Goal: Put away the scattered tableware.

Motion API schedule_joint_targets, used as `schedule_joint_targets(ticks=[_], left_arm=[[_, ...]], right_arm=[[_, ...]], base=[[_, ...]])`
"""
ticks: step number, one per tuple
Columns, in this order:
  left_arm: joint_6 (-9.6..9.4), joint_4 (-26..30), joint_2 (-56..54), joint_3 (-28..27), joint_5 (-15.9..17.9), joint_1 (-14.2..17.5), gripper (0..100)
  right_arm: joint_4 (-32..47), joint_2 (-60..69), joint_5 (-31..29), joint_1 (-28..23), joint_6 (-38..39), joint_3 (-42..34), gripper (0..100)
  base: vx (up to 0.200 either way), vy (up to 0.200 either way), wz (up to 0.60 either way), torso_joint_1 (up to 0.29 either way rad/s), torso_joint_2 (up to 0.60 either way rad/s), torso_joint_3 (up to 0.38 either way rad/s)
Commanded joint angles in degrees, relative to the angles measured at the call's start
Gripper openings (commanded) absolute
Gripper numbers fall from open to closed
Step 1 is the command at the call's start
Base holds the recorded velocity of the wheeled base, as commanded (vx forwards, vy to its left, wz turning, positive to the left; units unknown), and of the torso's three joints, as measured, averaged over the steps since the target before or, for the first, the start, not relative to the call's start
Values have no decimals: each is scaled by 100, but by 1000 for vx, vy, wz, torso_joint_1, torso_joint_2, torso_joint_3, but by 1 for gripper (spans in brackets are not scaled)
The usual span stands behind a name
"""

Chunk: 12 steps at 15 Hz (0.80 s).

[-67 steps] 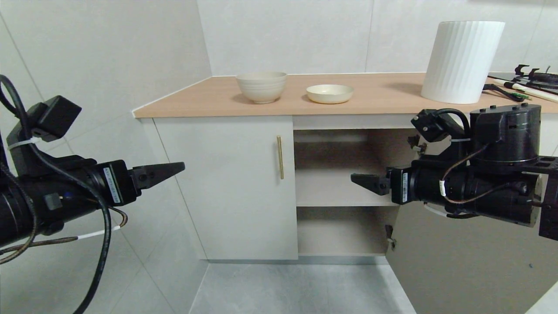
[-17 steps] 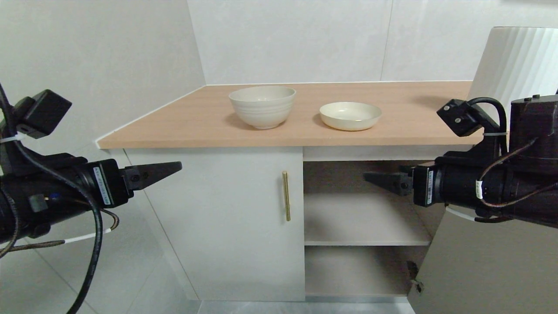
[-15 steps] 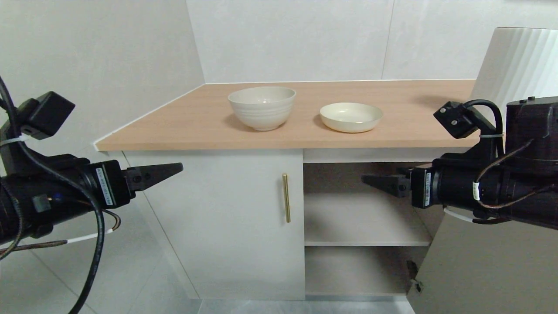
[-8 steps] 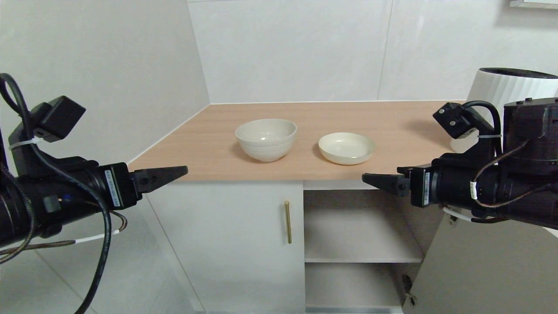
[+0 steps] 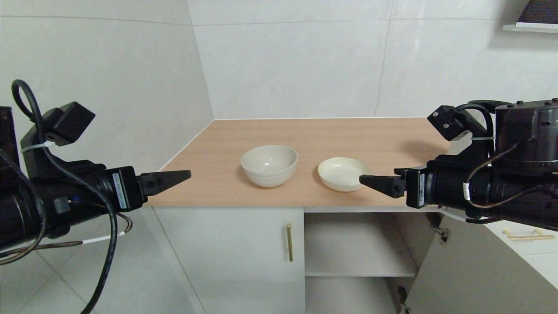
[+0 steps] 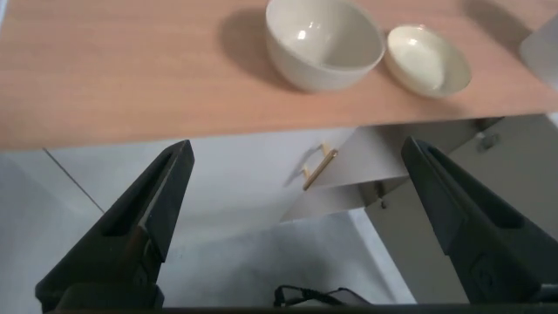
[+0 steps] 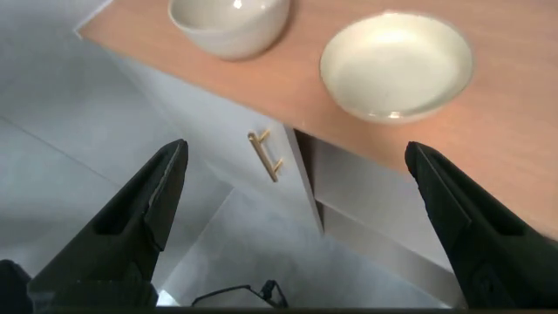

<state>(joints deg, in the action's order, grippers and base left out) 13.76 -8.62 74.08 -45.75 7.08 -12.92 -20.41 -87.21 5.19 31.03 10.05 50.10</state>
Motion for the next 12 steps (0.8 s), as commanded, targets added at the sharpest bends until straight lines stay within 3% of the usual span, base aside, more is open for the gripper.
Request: schedule_joint_targets(ticks=[1,3,7,8,10,12], left_arm=[[4,-8,89,5,4,0,100],[4,-26,186,-39,12,0,100],[4,9,1056,-821,-84,-149,100],[4,53,1346,-1173,-251,-149,100],[4,475,2066,-2034,-1113,-193,100],[30,712,2523,-2465,-1552,-351,100]], right_arm=[[-7,-50,-1,0,6,-1,100],[-34,-94,-1,0,-38,-1,100],[-693,-666,26,-316,-433,210,100],[-552,-894,-27,-352,-424,553,100],[230,-1316,-194,-571,-134,1388,100],[670,-1641,-941,-571,305,1828,100]], base=[[0,0,0,222,-515,-286],[0,0,0,227,-513,-273],[0,0,0,79,-168,-93],[0,0,0,0,0,0],[0,0,0,0,0,0],[0,0,0,0,0,0]])
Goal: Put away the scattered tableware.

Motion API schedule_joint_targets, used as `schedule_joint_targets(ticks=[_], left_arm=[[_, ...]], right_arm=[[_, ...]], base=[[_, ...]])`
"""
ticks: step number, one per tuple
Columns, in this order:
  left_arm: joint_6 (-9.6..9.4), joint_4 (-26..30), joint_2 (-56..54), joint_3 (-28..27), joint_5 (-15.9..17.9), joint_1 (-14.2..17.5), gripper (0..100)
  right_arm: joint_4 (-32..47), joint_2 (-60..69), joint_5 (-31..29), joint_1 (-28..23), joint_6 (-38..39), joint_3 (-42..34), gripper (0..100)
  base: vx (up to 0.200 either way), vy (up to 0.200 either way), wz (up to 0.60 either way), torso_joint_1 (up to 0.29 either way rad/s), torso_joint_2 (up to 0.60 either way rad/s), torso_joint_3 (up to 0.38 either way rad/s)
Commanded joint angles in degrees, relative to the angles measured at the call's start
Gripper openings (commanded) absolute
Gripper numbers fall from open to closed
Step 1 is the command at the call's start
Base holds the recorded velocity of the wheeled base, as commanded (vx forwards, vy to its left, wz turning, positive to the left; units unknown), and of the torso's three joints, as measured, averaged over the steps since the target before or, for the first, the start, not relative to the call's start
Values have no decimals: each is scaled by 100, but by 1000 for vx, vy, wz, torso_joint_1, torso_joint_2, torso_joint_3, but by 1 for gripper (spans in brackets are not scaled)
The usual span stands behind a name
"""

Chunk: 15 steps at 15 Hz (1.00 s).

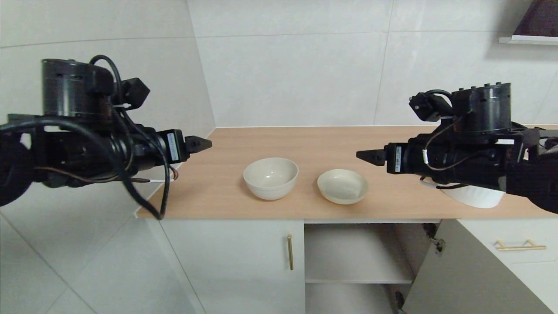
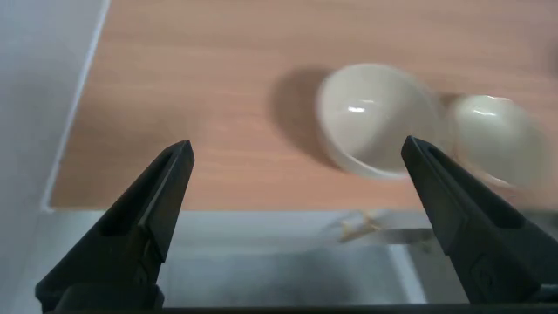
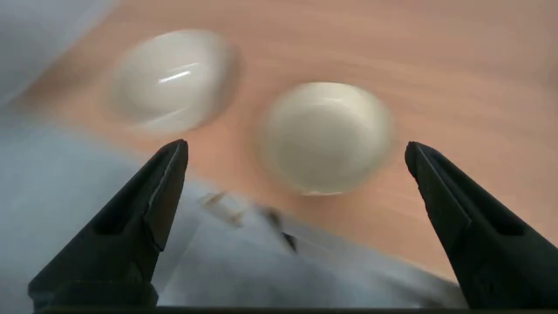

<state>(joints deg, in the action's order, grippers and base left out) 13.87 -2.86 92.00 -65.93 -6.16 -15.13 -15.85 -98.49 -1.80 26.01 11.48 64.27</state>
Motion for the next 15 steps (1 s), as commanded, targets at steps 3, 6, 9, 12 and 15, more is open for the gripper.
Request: schedule_joint_targets(ticks=[3,6,9,12,15], left_arm=[[485,137,1004,-562,-272,-254,100],[1065,427,1531,-1001,-562,-306,100],[1082,357,1979,-1107,-615,-342,100],[1311,313,2384,-1274,-615,-473,100],[1320,313,2788,-1458,-606,-544,100]], right_arm=[[451,-777,-830,-35,179,613,100],[425,-935,-997,-35,188,622,100],[425,-935,-997,-35,188,613,100],[425,-944,-997,-35,188,596,100],[425,-935,-997,-26,188,569,100]], base=[[0,0,0,0,0,0],[0,0,0,0,0,0],[0,0,0,0,0,0],[0,0,0,0,0,0],[0,0,0,0,0,0]])
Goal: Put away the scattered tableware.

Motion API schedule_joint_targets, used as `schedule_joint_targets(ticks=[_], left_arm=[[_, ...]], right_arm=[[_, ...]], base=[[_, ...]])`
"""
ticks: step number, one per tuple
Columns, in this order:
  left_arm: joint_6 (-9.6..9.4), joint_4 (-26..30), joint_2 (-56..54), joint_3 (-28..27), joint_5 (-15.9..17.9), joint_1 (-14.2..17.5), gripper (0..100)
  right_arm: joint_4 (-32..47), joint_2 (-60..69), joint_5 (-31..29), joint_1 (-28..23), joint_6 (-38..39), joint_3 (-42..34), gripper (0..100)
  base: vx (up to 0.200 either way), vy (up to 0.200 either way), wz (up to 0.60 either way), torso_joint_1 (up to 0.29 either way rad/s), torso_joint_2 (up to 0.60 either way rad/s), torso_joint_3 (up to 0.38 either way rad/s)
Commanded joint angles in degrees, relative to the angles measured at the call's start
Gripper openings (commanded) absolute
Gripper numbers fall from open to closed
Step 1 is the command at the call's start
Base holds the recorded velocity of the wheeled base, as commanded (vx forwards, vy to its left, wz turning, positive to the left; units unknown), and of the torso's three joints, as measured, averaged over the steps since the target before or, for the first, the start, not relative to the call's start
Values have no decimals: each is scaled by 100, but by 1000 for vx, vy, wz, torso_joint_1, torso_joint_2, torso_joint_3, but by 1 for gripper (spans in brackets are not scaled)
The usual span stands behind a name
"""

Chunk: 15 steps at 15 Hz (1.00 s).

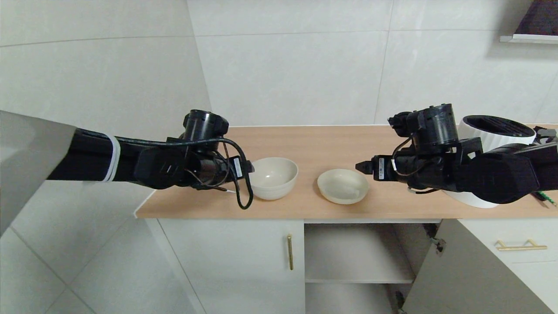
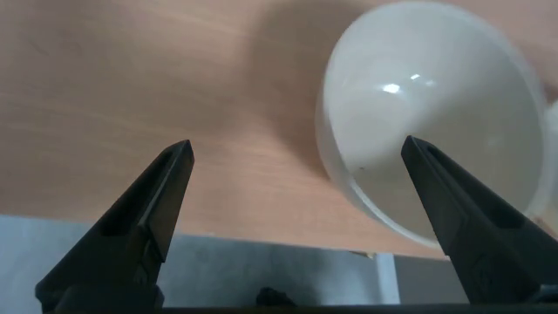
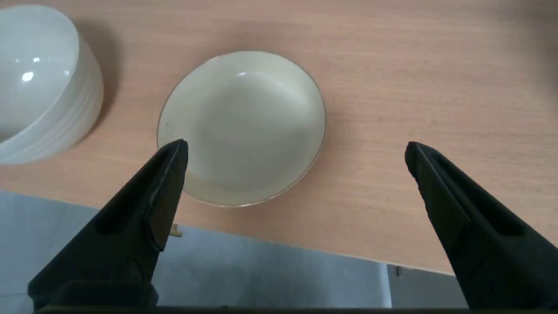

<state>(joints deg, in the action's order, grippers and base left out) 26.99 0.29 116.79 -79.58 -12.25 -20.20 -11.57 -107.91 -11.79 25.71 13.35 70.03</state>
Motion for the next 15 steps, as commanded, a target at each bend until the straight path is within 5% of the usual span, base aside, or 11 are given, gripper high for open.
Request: schedule_joint_targets(ticks=[1,5,6,15], left_arm=[[-1,-12,362,-102,3,-54,100],[-10,-249,573,-189,3,-133,100],[-10,-249,573,-198,3,-142,0],[17,-275,64,48,-5,-168,0]], right_arm=[[-3,16,1,4,1,-7,100],[-3,33,1,4,10,-7,100],[-3,42,-8,4,10,-7,100],[23,-72,1,13,19,28,100]], base=[[0,0,0,0,0,0],[0,0,0,0,0,0],[0,0,0,0,0,0],[0,0,0,0,0,0]])
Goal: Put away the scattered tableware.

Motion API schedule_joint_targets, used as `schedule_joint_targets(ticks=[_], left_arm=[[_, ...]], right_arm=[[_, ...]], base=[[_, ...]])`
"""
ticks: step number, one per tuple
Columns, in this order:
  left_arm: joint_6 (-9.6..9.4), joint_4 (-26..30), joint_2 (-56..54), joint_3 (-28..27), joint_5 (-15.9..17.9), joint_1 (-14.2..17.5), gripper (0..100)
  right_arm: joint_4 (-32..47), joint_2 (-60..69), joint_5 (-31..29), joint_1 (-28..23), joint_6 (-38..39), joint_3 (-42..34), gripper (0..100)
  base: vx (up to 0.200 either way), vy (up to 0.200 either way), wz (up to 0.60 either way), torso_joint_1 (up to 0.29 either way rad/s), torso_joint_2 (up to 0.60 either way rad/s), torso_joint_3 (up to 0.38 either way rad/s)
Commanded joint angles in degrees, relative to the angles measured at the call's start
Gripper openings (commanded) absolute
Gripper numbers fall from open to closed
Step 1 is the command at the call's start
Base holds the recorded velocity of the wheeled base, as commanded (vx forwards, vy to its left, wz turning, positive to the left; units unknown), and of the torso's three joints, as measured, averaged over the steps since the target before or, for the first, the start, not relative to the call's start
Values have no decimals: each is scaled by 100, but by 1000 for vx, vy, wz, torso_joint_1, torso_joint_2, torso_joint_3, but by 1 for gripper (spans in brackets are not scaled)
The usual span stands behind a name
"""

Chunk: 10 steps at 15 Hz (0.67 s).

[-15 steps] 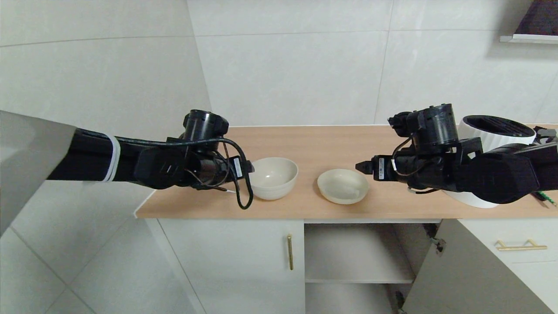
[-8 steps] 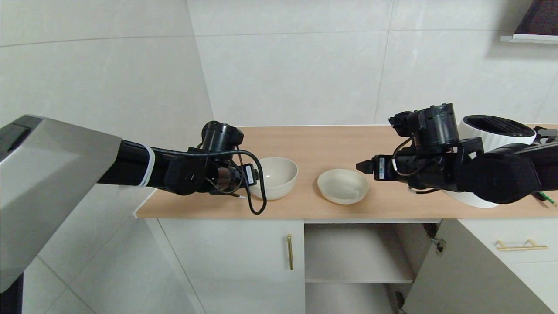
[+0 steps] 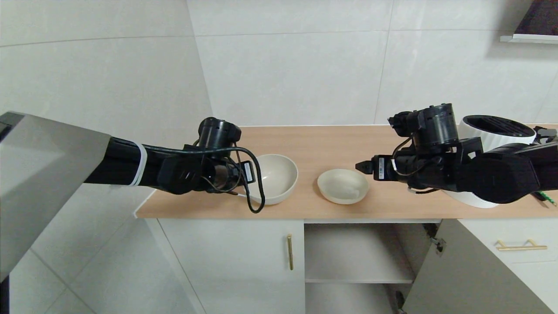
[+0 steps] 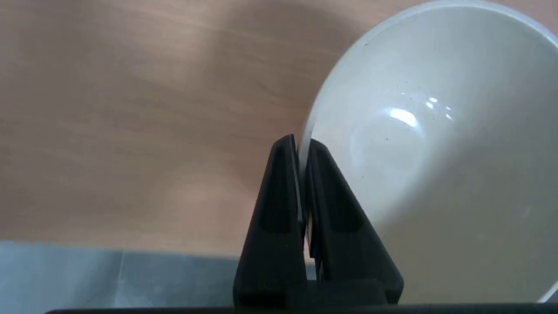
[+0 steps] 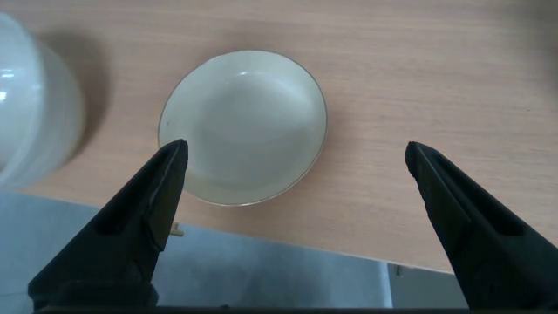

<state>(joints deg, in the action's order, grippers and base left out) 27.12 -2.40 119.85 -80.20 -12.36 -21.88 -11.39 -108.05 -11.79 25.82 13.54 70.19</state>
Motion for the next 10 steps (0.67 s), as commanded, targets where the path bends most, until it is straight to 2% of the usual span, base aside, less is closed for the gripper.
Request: schedule_joint_targets(ticks=[1,10], left_arm=[[-5,-6,-348,224,14,0,0],[-5,-24,-1086,637,32,-211,0]], right_arm=[[5,-147,-8,2,-1,29,100],[172,-1368,-465,-42,254,654,100]], base=[[0,0,0,0,0,0],[0,0,0,0,0,0]])
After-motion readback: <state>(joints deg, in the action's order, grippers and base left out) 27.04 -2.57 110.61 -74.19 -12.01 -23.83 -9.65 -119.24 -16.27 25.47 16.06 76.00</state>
